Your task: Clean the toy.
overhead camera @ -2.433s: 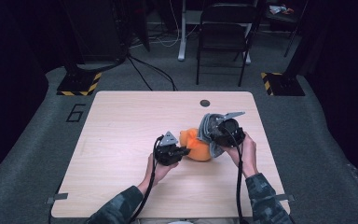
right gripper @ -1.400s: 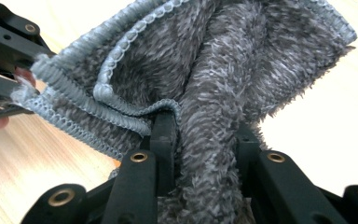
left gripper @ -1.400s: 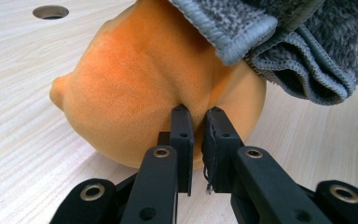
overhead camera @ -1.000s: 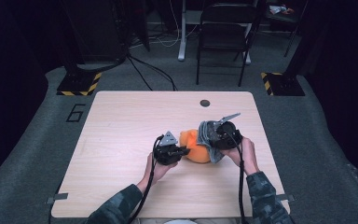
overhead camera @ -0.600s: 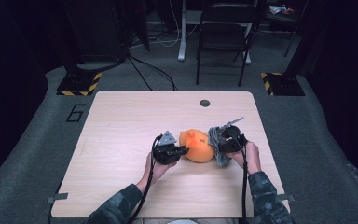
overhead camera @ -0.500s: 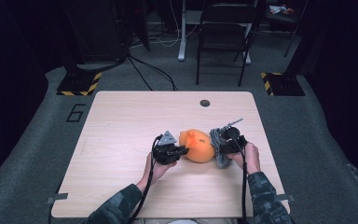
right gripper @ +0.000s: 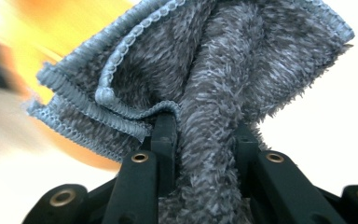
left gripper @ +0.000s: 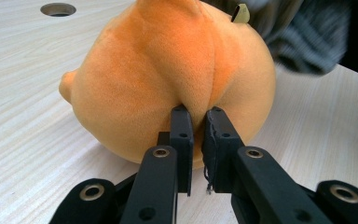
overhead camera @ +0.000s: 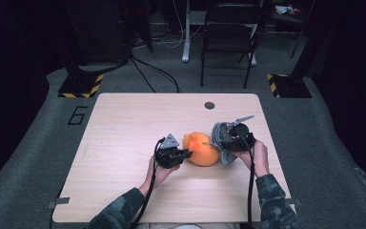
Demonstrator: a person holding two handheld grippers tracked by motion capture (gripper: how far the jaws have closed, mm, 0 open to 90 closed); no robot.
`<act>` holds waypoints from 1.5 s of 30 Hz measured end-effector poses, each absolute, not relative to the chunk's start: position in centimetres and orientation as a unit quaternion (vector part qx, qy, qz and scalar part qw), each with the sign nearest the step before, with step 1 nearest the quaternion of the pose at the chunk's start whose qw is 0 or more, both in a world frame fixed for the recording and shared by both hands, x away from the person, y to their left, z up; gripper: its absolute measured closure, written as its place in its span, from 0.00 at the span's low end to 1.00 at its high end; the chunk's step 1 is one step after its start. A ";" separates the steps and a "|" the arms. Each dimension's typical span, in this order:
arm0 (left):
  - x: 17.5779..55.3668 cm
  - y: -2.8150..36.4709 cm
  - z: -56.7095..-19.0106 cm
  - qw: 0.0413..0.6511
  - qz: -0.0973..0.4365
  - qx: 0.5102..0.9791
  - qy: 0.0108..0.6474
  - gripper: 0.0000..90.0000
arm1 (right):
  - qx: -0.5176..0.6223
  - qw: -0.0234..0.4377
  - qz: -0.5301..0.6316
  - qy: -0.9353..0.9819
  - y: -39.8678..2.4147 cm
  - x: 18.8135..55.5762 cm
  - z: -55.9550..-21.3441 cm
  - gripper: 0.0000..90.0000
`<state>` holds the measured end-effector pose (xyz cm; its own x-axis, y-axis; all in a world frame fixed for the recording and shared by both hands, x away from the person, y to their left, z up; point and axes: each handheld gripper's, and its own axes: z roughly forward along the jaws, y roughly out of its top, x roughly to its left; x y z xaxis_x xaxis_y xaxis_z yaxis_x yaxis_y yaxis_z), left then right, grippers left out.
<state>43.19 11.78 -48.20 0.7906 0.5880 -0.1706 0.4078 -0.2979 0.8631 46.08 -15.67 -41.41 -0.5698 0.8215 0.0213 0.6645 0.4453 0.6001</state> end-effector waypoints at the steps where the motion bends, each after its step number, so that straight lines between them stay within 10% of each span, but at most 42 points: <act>1: 43.2 11.8 -48.2 0.503 0.088 0.803 0.308 0.92 | 0.438 0.136 0.299 0.837 -15.5 45.8 -40.8 0.77; 18: 43.1 11.9 -48.3 0.498 0.094 0.805 0.308 0.91 | 0.369 0.152 0.341 0.851 -9.4 44.4 -40.6 0.75; 45: 43.3 11.8 -48.4 0.501 0.092 0.803 0.310 0.91 | 0.396 0.121 0.290 0.863 -12.2 45.2 -41.1 0.74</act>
<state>43.25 11.78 -48.36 0.7907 0.5901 -0.1630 0.4060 -0.3062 0.8610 45.21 -12.19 -41.13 -0.6575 0.7531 0.0202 0.6128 0.5190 0.5960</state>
